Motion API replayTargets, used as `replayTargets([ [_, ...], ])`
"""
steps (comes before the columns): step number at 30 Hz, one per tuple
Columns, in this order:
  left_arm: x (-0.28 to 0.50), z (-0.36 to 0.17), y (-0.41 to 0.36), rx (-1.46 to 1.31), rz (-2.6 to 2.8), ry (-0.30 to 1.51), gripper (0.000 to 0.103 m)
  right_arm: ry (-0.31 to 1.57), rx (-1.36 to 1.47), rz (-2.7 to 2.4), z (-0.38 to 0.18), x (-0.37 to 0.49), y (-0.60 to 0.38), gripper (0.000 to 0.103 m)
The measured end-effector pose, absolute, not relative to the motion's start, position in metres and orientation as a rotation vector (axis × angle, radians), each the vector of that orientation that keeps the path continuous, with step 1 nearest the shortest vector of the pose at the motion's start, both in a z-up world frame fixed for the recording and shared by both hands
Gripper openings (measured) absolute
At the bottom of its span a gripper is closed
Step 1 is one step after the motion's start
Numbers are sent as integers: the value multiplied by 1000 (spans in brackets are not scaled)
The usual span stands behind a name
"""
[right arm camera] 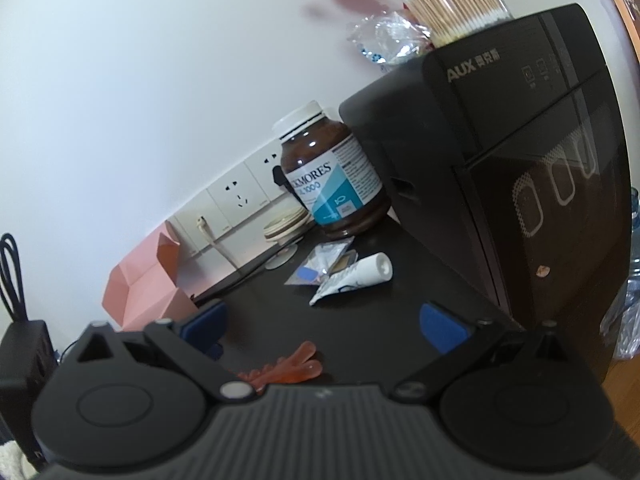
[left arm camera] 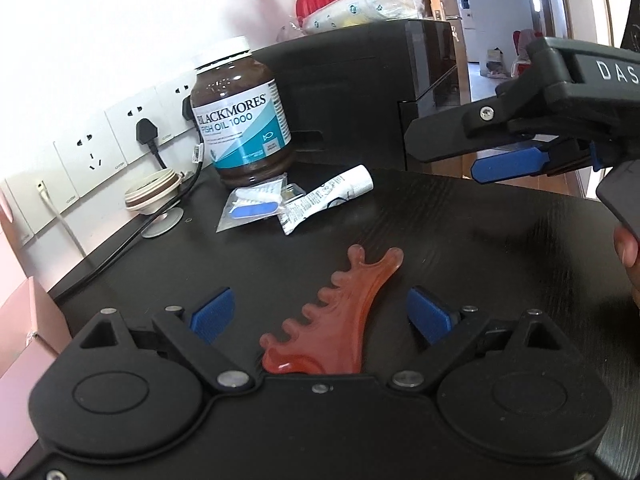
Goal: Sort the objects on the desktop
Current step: 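Lower the left gripper over the orange comb-shaped massager, then close the left gripper on the orange comb's handle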
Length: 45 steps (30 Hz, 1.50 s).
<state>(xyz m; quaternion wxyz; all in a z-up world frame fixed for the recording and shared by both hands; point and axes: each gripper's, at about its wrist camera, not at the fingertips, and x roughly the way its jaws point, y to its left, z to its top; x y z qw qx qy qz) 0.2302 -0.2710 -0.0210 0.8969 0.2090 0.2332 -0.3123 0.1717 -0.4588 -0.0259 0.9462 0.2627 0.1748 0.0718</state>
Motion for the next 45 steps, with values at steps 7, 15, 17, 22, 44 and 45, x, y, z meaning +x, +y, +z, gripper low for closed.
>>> replayTargets([
  [7,234,-22,-275,428,-659,488,95,353,552,143,-26,172,-461,102],
  [15,244,-22,-272,376,-690,533,96,348,575,137,-28,171,-465,102],
  [17,245,-22,-271,372,-687,536,96,351,583,133,-28,171,-466,102],
  [22,241,-23,-273,393,-675,519,96,358,587,128,-29,172,-466,102],
  [44,248,-24,-246,252,-720,584,46,371,608,123,-31,175,-468,102],
  [45,247,-24,-243,250,-720,584,46,371,608,123,-31,174,-468,102],
])
